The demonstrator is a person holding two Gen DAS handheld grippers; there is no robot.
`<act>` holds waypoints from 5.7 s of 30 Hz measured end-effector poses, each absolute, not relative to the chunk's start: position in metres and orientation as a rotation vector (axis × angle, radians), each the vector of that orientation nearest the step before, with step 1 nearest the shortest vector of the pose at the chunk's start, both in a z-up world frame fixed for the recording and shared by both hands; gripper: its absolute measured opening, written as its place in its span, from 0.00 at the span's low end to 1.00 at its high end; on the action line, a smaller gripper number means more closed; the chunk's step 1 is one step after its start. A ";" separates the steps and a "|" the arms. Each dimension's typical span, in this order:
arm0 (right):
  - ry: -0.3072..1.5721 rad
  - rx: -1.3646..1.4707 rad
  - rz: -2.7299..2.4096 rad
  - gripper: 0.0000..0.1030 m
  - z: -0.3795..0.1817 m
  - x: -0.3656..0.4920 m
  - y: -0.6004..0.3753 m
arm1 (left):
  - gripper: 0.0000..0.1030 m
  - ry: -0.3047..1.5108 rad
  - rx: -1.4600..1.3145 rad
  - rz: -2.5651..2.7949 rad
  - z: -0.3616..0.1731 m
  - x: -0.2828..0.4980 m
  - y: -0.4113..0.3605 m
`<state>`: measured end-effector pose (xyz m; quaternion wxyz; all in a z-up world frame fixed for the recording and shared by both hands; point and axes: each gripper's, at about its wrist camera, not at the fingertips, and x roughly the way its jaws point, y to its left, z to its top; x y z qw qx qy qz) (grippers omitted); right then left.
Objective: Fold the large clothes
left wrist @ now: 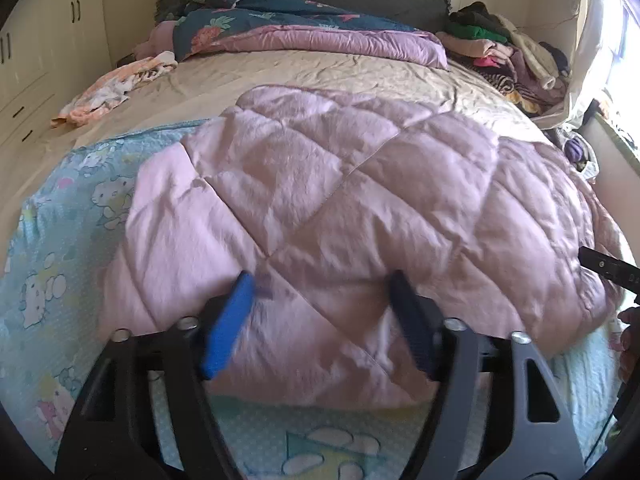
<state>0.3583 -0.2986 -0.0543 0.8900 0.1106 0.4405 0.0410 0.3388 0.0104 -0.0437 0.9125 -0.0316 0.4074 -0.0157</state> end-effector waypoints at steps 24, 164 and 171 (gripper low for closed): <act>0.723 0.436 -0.004 0.96 -0.015 0.222 -0.342 | 0.91 0.810 -0.105 0.043 -0.018 0.268 0.042; 0.702 0.377 0.135 0.26 0.008 0.090 -0.320 | 0.29 0.763 -0.295 -0.022 -0.026 0.123 0.090; 0.707 0.385 0.127 0.27 0.001 0.086 -0.325 | 0.30 0.772 -0.304 -0.024 -0.034 0.118 0.094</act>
